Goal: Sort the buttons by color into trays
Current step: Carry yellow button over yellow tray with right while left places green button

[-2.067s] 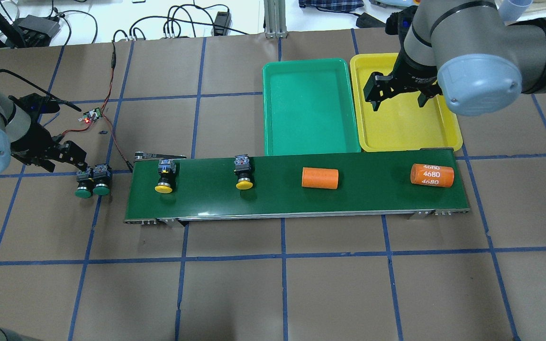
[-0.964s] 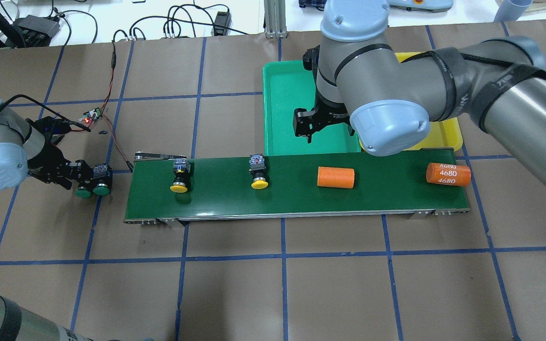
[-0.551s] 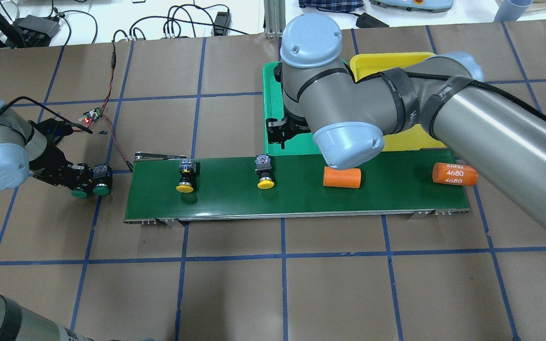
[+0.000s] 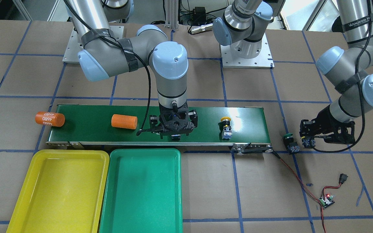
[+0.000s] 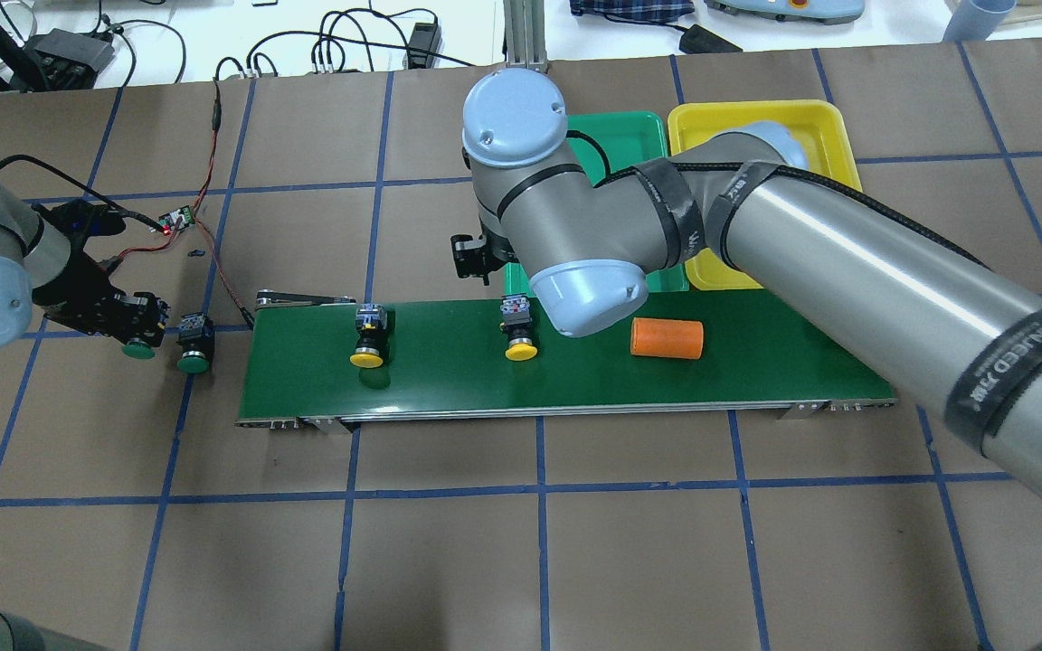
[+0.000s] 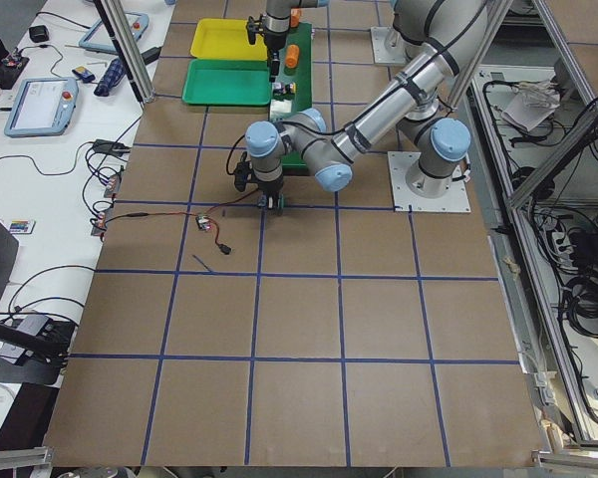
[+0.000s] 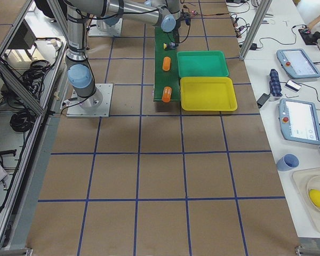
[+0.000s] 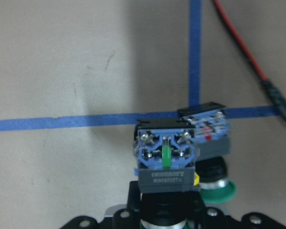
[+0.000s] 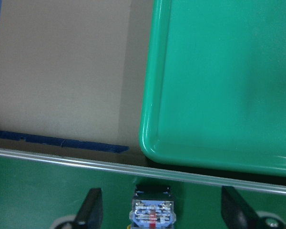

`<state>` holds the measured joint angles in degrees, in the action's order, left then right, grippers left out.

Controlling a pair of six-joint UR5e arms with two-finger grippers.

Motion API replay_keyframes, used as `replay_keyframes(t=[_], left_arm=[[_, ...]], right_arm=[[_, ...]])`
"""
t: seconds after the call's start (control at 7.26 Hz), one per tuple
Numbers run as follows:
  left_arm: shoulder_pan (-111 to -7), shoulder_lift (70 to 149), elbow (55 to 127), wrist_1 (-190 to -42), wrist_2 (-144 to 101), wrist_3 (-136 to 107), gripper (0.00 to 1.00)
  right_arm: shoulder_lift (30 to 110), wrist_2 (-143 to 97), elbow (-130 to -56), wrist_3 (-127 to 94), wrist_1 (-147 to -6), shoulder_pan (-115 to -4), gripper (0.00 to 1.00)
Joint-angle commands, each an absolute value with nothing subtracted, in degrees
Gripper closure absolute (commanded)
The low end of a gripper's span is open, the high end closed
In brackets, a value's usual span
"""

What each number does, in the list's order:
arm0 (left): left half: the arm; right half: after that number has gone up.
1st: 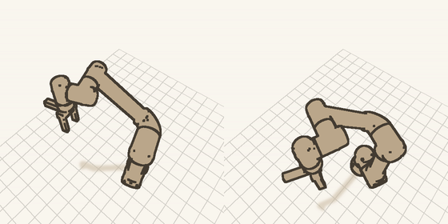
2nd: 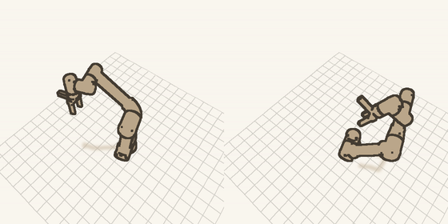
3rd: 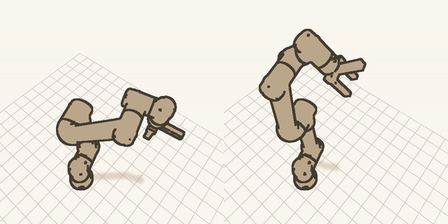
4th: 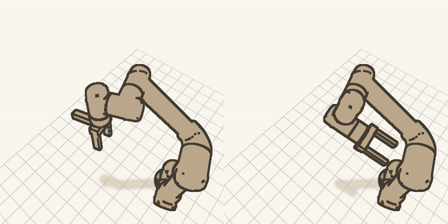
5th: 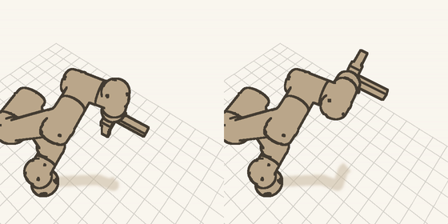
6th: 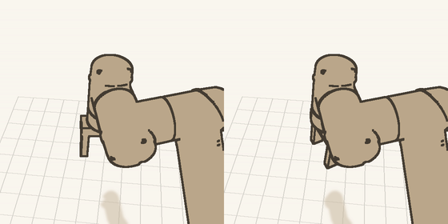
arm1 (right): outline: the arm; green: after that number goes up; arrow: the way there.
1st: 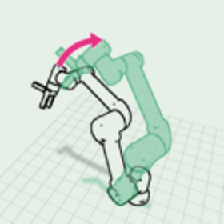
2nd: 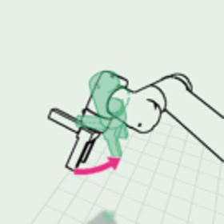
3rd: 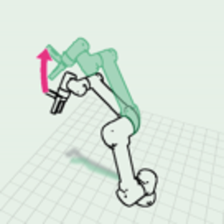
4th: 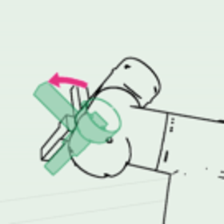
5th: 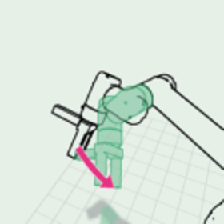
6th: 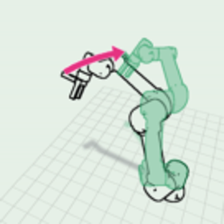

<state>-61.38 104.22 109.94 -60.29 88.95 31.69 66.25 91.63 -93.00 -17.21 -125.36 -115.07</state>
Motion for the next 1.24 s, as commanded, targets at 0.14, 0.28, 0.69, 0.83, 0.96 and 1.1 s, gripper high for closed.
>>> replay_keyframes(t=[0.14,0.28,0.69,0.83,0.96,1.1], left_arm=[[-70.8,97.0,110.6,-66.9,85.7,22.5,1.0],[-74.0,96.8,111.1,-66.9,85.5,17.1,1.0],[-77.9,98.3,114.8,-65.7,85.7,15.0,1.0],[-77.9,98.0,114.8,-65.1,85.6,14.9,0.96],[-77.8,98.3,114.8,-65.1,85.5,14.7,0.05],[-77.8,98.2,114.7,-65.1,85.5,14.7,0.0]], right_arm=[[65.2,97.7,-93.8,-16.3,-124.3,-115.7,0.15],[65.3,97.9,-94.6,-15.6,-123.8,-115.6,0.15],[65.4,98.0,-97.9,-15.5,-123.8,-115.5,0.19],[65.5,97.7,-98.0,-15.4,-123.8,-115.5,0.22],[65.6,97.6,-98.0,-15.4,-123.8,-115.5,0.34],[65.7,97.6,-97.9,-15.4,-123.7,-115.4,0.56]])
